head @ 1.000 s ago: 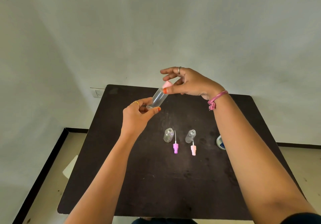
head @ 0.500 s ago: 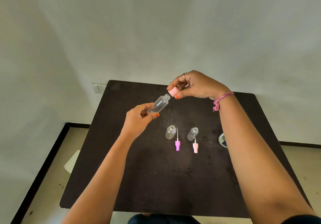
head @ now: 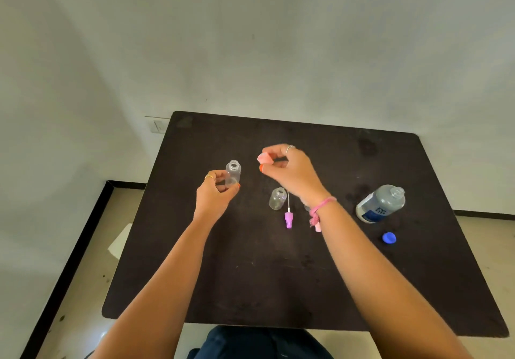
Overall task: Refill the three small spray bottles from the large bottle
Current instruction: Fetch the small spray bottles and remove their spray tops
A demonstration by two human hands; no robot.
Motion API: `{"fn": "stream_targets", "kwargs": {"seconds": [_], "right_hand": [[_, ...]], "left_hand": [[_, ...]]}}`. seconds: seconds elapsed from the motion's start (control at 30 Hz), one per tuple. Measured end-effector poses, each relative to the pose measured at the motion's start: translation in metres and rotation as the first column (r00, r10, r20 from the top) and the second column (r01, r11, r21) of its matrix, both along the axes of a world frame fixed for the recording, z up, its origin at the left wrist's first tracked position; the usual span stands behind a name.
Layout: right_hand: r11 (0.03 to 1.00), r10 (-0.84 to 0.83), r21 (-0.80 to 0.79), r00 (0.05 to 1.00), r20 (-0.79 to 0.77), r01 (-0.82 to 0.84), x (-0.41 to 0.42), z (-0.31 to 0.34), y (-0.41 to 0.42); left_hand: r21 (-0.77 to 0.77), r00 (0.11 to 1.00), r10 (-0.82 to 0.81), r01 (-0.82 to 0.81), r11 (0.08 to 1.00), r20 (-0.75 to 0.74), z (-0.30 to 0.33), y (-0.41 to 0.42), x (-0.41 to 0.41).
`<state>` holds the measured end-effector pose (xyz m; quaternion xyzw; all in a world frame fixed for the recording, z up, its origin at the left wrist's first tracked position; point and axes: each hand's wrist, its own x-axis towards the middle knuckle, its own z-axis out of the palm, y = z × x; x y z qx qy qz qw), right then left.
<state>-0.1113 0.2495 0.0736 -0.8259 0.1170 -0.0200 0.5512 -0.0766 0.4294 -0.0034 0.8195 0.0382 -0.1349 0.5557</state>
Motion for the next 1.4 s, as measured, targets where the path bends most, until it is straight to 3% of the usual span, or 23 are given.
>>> {"fn": "stream_targets", "kwargs": {"seconds": [0.27,0.57,1.2,1.3,1.4], "right_hand": [[0.981,-0.195,0.004,0.98,-0.047,0.195,-0.027,-0.086,0.034],[0.983,-0.181,-0.055,0.957,-0.225,0.173,-0.052,-0.159,0.042],[0.985,-0.119,-0.154,0.94,-0.321,0.072,-0.054,-0.166,0.032],[0.983,-0.106,-0.176,0.948,-0.299,0.054,-0.06,-0.162,0.028],[0.974,-0.104,-0.218,0.967,-0.233,0.053,-0.069,-0.157,0.02]], "left_hand": [[0.046,0.999,-0.012,0.015,0.999,-0.052,-0.035,-0.005,0.0],[0.191,0.996,-0.056,0.069,0.979,-0.072,-0.065,-0.012,-0.005],[0.26,0.989,-0.091,0.119,0.958,-0.118,-0.077,-0.022,-0.005],[0.292,0.982,-0.123,0.161,0.943,-0.145,-0.077,-0.018,-0.003],[0.288,0.989,-0.065,0.102,0.952,-0.133,-0.073,-0.013,-0.003]]}}
